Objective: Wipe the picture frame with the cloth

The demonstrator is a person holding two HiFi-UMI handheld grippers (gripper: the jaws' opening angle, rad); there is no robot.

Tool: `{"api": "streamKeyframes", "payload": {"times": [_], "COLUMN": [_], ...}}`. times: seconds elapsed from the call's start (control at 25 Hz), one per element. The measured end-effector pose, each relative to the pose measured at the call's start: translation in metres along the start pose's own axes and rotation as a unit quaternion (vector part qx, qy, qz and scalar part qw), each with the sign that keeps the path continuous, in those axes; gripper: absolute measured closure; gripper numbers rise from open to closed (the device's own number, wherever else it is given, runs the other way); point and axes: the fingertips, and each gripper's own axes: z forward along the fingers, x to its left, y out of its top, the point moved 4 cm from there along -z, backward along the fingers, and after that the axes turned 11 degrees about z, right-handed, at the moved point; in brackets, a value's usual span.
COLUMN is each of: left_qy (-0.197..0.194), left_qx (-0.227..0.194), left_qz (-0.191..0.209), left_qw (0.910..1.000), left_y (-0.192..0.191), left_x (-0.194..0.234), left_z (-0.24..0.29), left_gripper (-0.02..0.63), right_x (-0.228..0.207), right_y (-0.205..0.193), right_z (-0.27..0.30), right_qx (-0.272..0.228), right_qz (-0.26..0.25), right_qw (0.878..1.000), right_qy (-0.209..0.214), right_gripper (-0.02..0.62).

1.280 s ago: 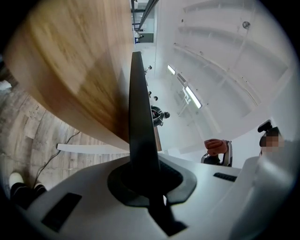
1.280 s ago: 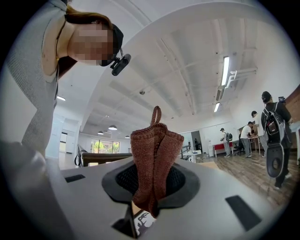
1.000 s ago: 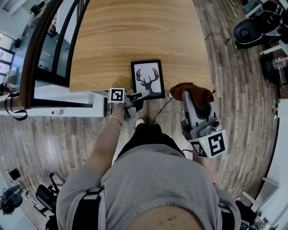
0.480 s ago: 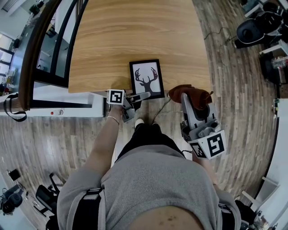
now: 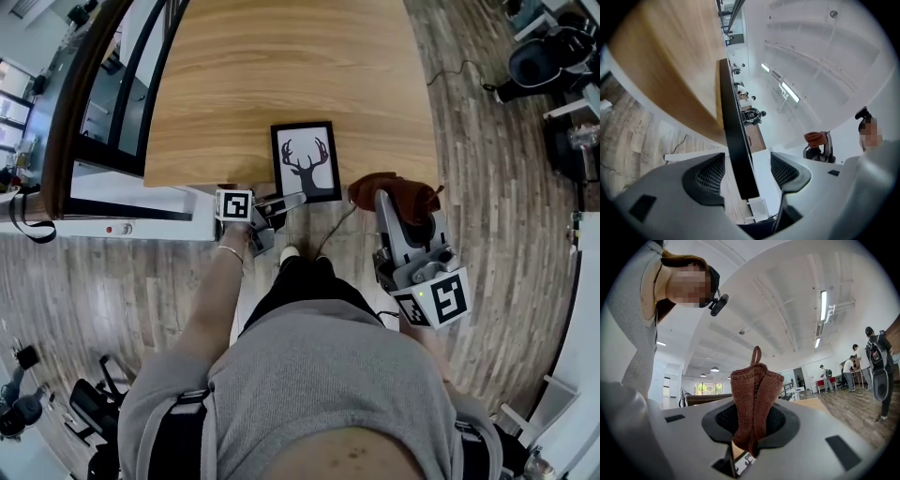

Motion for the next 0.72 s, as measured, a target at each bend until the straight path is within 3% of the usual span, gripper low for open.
{"api": "streamKeyframes", "payload": {"times": [0.2, 0.32, 0.52, 0.72], "left_qy": [0.028, 0.091, 0.172, 0.178], "left_qx": [-0.072, -0.087, -0.073, -0.075], "left_qz": [-0.015, 0.011, 0.112, 0.246], "left_qw": [0.9969, 0.9919, 0.9759, 0.9499], "left_y": [-0.007, -0.009, 0.009, 0.030], "left_x": [-0.011, -0.018, -0.058, -0.139], "left_z": [-0.032, -0.055, -0.069, -0.033], "left_gripper": [0.322, 0.322, 0.322, 0.324], "right_x": [0.000, 0.001, 0.004, 0.009], "right_y": [0.005, 0.010, 0.013, 0.016], "right_z": [-0.007, -0.011, -0.016, -0.020], "right_qx": [-0.008, -0.014, -0.018, -0.021], "right_qz": [0.002, 0.002, -0.001, -0.009], "right_qw": [1.000, 1.000, 0.999, 0.999], "right_qy": [0.009, 0.016, 0.027, 0.035], "right_gripper": [0.499, 0.500, 0.500, 0.500]}}
